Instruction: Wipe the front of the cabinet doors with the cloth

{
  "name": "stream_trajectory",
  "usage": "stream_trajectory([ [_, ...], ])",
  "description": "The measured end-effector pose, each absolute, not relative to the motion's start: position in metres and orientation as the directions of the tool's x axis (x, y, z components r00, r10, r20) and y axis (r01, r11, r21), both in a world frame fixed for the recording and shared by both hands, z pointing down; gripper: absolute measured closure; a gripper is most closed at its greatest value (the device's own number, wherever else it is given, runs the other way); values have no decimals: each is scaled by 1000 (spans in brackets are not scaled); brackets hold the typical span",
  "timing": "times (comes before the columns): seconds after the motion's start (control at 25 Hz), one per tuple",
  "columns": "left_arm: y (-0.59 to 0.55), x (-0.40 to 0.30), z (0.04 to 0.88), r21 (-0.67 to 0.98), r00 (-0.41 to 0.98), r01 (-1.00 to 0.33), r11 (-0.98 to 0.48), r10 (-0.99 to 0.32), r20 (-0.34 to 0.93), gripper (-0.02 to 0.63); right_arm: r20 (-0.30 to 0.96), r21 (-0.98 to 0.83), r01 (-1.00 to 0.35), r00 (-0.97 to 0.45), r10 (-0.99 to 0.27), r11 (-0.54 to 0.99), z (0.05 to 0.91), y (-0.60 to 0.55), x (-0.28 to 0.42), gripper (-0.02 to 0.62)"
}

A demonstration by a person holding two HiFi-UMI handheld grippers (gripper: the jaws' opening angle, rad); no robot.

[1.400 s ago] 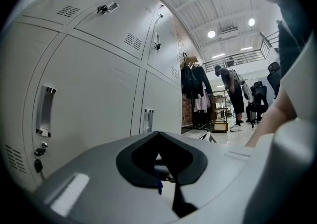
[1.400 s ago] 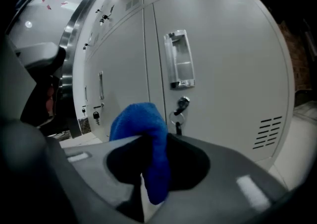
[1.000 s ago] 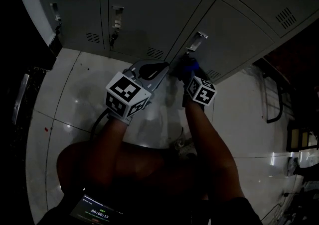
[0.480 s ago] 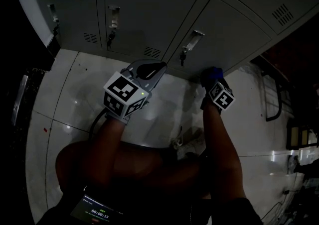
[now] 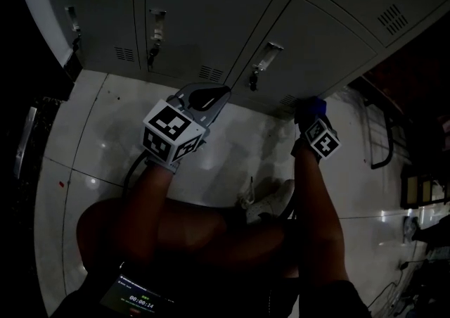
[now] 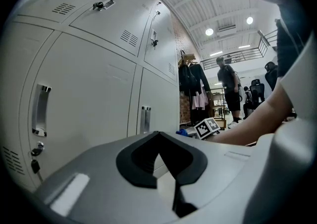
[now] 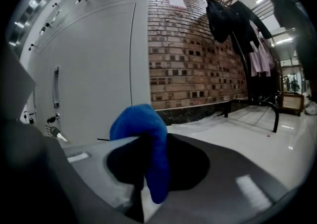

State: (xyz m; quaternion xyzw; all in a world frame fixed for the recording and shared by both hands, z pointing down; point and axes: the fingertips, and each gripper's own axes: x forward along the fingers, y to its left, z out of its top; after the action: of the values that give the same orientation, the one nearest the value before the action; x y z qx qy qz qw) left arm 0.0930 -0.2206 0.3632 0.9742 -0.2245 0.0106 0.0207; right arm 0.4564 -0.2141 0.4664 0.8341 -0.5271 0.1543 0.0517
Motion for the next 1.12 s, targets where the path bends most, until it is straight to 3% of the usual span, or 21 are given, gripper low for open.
stream_trajectory([
  [0.16,-219,92,363,37,901,-434,-900,-433,32,606,243,-101,-945,280,-929,-312,422,-218,416,518],
  [0.32,-212,89,351,28,902,-432,-902,-432,7,604,149,-77,-995,47,-988,-59,369,-214,340,518],
  [0.64,-199,86,335,11,906,-422,-907,-422,-29,606,37,-10,-958,-286,-957,286,316,-175,220,518],
  [1.12,-184,100,340,-51,928,-372,-927,-372,-21,606,55,0,-896,-444,-894,445,341,-166,179,518],
])
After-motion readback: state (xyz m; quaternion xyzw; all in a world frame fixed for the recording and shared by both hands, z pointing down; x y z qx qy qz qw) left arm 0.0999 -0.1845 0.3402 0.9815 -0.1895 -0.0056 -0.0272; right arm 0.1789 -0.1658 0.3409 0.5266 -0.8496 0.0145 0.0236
